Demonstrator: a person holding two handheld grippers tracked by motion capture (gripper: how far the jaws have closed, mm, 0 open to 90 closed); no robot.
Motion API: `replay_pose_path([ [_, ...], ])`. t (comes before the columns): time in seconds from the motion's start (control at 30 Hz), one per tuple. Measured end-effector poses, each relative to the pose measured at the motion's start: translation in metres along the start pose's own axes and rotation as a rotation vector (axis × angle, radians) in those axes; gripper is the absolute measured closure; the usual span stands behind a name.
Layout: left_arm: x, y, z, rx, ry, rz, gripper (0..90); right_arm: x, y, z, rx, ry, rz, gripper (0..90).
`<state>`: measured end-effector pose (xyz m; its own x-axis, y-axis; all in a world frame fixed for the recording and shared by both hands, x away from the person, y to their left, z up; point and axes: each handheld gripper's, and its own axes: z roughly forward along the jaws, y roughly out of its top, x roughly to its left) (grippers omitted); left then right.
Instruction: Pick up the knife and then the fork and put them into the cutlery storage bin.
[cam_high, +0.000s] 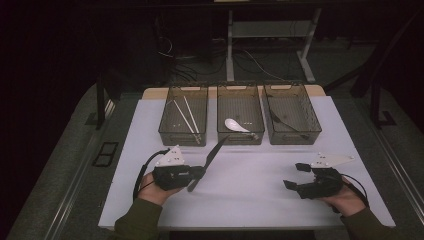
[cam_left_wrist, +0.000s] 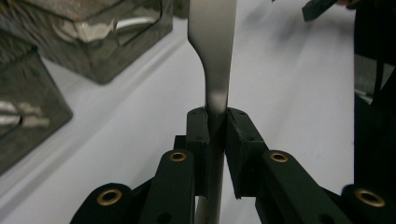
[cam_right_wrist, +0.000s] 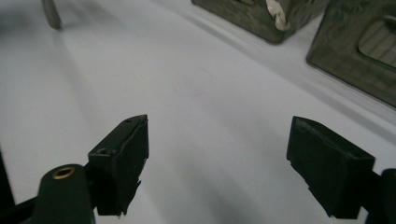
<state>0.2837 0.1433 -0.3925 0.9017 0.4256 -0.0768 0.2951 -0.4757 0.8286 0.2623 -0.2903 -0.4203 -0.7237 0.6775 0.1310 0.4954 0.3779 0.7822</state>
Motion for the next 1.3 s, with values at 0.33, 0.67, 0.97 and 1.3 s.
replay_pose_path([
  [0.33, -0.003, 0.022, 0.025, -0.004, 0.035, -0.002, 79.4, 0.000, 0.029, -0.005, -0.111, 0.096, 0.062, 26.6],
  [0.67, -0.008, 0.055, 0.064, -0.025, 0.061, 0.020, 79.4, 0.007, 0.063, 0.016, -0.155, 0.154, 0.065, 41.5],
  [0.97, -0.012, 0.071, 0.089, -0.051, 0.056, 0.033, 79.4, 0.014, 0.087, 0.033, -0.202, 0.221, 0.065, 56.3],
  [1.3, -0.015, 0.073, 0.091, -0.068, 0.071, 0.041, 79.4, 0.017, 0.103, 0.052, -0.224, 0.244, 0.088, 69.5],
])
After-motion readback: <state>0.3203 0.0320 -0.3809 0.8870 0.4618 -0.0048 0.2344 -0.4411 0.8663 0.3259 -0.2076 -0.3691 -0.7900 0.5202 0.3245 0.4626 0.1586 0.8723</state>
